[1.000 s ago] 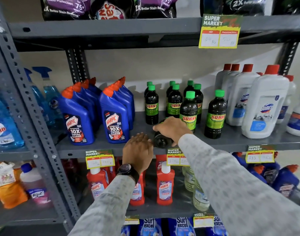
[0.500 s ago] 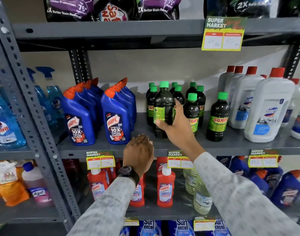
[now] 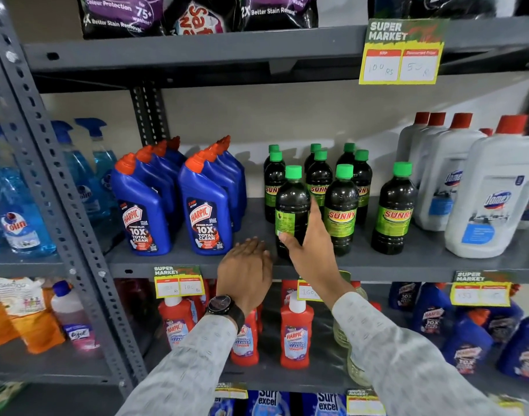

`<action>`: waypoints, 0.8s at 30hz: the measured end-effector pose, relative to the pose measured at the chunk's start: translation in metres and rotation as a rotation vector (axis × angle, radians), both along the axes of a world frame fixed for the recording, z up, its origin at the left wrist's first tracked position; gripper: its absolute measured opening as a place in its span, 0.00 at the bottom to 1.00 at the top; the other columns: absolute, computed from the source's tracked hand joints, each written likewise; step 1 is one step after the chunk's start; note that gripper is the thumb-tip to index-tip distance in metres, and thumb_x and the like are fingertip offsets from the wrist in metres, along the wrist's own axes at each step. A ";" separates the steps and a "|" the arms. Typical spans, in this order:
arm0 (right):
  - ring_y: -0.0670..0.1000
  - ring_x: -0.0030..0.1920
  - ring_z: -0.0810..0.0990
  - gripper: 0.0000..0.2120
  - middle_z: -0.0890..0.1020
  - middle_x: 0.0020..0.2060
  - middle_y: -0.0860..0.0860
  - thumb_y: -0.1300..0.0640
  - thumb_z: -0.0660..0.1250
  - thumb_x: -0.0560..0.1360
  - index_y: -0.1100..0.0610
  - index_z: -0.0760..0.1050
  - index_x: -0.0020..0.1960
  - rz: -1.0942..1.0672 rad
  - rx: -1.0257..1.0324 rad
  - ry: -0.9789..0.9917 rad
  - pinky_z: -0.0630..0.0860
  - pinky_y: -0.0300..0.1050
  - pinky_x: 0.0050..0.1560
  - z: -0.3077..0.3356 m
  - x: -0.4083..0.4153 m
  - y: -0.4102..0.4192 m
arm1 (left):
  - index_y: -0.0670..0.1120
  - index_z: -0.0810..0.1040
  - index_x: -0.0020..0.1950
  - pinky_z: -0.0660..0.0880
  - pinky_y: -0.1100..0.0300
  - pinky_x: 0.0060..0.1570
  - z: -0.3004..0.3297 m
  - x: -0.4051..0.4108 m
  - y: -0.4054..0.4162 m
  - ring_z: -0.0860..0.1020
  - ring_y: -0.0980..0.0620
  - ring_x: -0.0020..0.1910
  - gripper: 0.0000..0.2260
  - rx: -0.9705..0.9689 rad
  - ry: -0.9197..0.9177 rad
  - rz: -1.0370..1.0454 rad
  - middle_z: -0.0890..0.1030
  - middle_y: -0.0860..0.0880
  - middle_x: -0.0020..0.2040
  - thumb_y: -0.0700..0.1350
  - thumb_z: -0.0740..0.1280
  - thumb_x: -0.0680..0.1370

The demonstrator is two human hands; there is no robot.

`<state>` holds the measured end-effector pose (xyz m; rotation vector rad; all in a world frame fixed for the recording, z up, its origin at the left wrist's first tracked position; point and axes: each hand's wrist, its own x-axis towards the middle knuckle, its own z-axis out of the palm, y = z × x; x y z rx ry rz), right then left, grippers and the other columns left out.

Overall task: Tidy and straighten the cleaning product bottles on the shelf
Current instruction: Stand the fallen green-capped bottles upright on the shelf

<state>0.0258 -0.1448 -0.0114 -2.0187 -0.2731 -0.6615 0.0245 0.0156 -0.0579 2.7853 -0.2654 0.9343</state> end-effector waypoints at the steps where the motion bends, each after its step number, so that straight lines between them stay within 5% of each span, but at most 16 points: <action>1: 0.52 0.74 0.69 0.46 0.70 0.75 0.52 0.54 0.74 0.78 0.53 0.47 0.84 0.000 -0.010 -0.001 0.68 0.56 0.72 -0.001 0.000 0.000 | 0.46 0.80 0.67 0.70 0.54 0.71 0.000 0.000 0.000 0.78 0.51 0.67 0.23 0.002 0.003 0.002 0.81 0.46 0.68 0.53 0.51 0.84; 8: 0.58 0.70 0.72 0.54 0.70 0.72 0.56 0.34 0.74 0.72 0.56 0.47 0.84 -0.179 -0.116 -0.041 0.71 0.56 0.65 -0.006 -0.011 0.009 | 0.45 0.79 0.68 0.70 0.53 0.70 0.003 -0.004 0.000 0.78 0.50 0.68 0.23 -0.007 0.011 -0.006 0.81 0.46 0.68 0.53 0.51 0.83; 13: 0.58 0.61 0.79 0.50 0.73 0.67 0.54 0.42 0.80 0.68 0.55 0.56 0.78 -0.272 -0.121 -0.085 0.75 0.48 0.54 -0.007 -0.009 0.014 | 0.45 0.78 0.68 0.69 0.53 0.72 0.003 -0.004 0.000 0.77 0.49 0.68 0.23 0.003 0.021 -0.008 0.80 0.45 0.69 0.53 0.51 0.84; 19: 0.52 0.68 0.76 0.40 0.77 0.68 0.49 0.58 0.78 0.73 0.53 0.60 0.79 -0.119 0.041 -0.033 0.69 0.42 0.64 -0.012 -0.005 0.005 | 0.46 0.77 0.70 0.67 0.55 0.74 0.002 -0.004 0.000 0.75 0.51 0.71 0.25 -0.004 0.037 -0.005 0.78 0.47 0.71 0.54 0.48 0.84; 24: 0.53 0.66 0.75 0.45 0.76 0.67 0.51 0.43 0.81 0.68 0.54 0.62 0.77 -0.189 -0.016 -0.028 0.72 0.50 0.64 -0.003 -0.005 0.009 | 0.47 0.76 0.71 0.68 0.53 0.73 0.004 -0.004 0.000 0.75 0.50 0.70 0.24 -0.006 0.040 -0.010 0.78 0.46 0.71 0.54 0.49 0.84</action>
